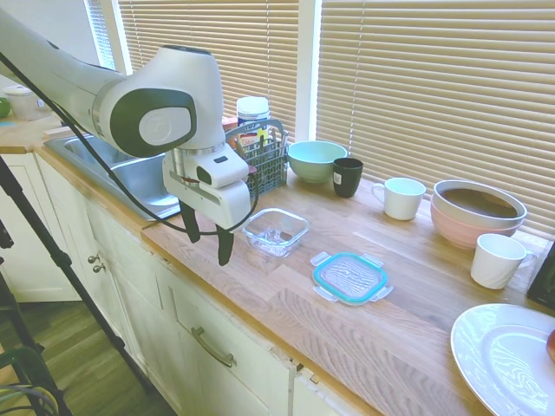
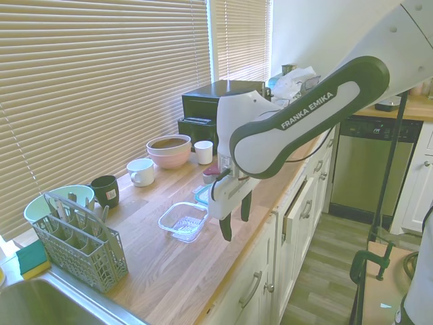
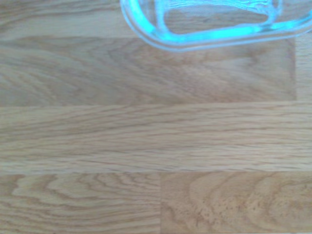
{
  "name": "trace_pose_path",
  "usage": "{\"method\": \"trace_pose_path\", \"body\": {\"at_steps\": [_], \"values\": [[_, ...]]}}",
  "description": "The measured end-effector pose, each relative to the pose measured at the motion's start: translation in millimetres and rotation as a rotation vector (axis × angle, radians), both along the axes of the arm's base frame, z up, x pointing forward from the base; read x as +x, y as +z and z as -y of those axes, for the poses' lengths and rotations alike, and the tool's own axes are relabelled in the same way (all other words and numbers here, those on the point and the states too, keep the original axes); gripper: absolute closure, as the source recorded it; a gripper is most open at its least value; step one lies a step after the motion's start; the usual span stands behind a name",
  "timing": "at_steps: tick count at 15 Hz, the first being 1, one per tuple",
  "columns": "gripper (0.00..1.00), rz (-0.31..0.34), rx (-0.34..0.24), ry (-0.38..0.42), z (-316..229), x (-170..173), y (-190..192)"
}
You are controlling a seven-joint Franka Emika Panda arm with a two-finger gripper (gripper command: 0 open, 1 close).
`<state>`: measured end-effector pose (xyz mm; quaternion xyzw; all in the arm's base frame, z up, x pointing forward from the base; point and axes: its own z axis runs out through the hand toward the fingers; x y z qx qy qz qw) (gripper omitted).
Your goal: Cover the lid of the food container
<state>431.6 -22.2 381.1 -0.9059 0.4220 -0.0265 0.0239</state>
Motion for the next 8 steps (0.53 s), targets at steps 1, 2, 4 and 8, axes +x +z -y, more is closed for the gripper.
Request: {"method": "trace_pose_path", "body": {"at_steps": [1,2,4,8], "values": [[0.0,0.005,0.013,-0.006,9,1,-1],[0.0,0.012,0.027,-0.014,22,3,0],[0.0,0.043,0.061,-0.031,59,8,10],[0.0,0.079,0.107,-0.044,121,30,25]]}}
